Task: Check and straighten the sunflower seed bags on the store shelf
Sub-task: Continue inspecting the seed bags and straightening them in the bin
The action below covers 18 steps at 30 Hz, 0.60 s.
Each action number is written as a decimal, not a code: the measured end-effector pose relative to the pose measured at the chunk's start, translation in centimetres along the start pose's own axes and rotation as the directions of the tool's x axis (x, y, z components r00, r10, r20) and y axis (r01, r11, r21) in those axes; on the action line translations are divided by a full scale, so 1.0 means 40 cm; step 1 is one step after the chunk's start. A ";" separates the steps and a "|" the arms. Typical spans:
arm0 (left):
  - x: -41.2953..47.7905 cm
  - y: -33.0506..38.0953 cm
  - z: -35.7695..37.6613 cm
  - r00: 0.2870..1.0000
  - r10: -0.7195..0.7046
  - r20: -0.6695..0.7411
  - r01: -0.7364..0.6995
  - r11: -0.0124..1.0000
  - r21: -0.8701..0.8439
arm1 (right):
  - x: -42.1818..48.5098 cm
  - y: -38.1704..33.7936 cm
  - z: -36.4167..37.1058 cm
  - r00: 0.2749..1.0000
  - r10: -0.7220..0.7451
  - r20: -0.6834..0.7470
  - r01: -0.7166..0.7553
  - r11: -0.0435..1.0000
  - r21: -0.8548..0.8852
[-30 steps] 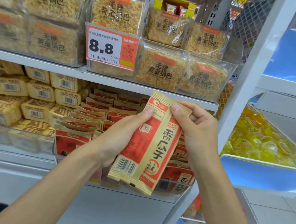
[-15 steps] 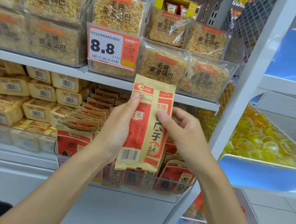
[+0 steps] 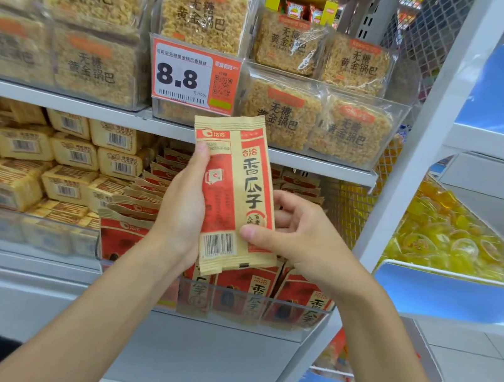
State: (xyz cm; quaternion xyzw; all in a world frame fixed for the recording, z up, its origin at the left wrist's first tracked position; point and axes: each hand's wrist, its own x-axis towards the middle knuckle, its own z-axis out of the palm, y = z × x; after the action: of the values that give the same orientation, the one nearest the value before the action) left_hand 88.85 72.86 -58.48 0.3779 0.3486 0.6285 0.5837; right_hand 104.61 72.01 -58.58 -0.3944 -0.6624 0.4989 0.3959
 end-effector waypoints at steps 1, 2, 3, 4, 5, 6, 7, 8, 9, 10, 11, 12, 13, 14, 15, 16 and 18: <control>0.001 0.001 -0.003 0.999 -0.025 0.032 0.026 0.999 -0.022 | 0.000 0.002 -0.003 1.000 0.002 0.010 -0.002 1.000 0.010; 0.003 0.002 -0.006 0.995 -0.053 0.082 0.057 0.997 -0.044 | -0.001 0.003 -0.005 1.000 0.008 0.019 -0.009 1.000 0.021; 0.004 0.004 -0.007 0.987 -0.080 0.140 0.088 0.995 -0.054 | -0.001 0.005 -0.009 1.000 0.009 0.026 -0.010 0.999 0.030; 0.005 0.006 -0.008 0.976 -0.104 0.192 0.116 0.992 -0.054 | -0.002 0.002 -0.009 1.000 0.006 0.022 -0.007 1.000 0.025; 0.005 0.009 -0.008 0.963 -0.121 0.240 0.138 0.989 -0.052 | -0.004 -0.001 -0.010 1.000 -0.003 0.007 0.003 1.000 -0.005; 0.004 0.011 -0.008 0.952 -0.128 0.277 0.148 0.988 -0.052 | -0.005 -0.002 -0.011 1.000 -0.009 -0.012 0.008 0.999 -0.049; 0.004 0.013 -0.007 0.944 -0.124 0.305 0.147 0.988 -0.055 | -0.005 -0.001 -0.013 0.999 -0.012 -0.034 0.009 0.996 -0.089; 0.004 0.015 -0.004 0.938 -0.110 0.328 0.136 0.989 -0.058 | -0.004 -0.002 -0.012 0.998 -0.008 -0.063 0.000 0.993 -0.114; 0.004 0.018 0.001 0.933 -0.088 0.348 0.115 0.992 -0.058 | -0.003 -0.001 -0.013 0.995 -0.013 -0.100 0.001 0.992 -0.125; 0.004 0.022 0.007 0.930 -0.057 0.363 0.082 0.995 -0.055 | -0.003 -0.002 -0.012 0.989 -0.033 -0.144 0.017 0.993 -0.117; 0.007 0.026 0.014 0.927 -0.012 0.375 0.031 0.998 -0.045 | 0.000 -0.002 -0.012 0.981 -0.068 -0.181 0.048 0.992 -0.114; 0.012 0.031 0.022 0.922 0.045 0.384 -0.039 0.999 -0.025 | 0.000 -0.003 -0.010 0.973 -0.109 -0.205 0.085 0.989 -0.120; 0.017 0.037 0.030 0.915 0.103 0.391 -0.112 0.994 0.000 | 0.002 -0.004 -0.008 0.965 -0.149 -0.215 0.114 0.979 -0.169; 0.023 0.042 0.039 0.907 0.151 0.394 -0.172 0.985 0.019 | 0.002 -0.008 -0.009 0.959 -0.174 -0.225 0.119 0.964 -0.239; 0.027 0.047 0.049 0.902 0.187 0.389 -0.214 0.976 0.028 | 0.003 -0.013 -0.013 0.950 -0.201 -0.240 0.124 0.945 -0.302; 0.031 0.050 0.058 0.903 0.216 0.371 -0.246 0.969 0.035 | 0.003 -0.021 -0.019 0.941 -0.222 -0.254 0.136 0.939 -0.316; 0.040 0.045 0.074 0.919 0.256 0.300 -0.289 0.955 0.071 | -0.001 -0.042 -0.033 0.952 -0.176 -0.249 0.152 0.982 -0.113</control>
State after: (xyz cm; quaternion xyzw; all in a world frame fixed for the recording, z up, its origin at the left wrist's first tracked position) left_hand 90.57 74.31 -55.37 0.5426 0.2395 0.6212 0.5121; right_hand 105.64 72.11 -56.68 -0.4173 -0.6581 0.3775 0.5003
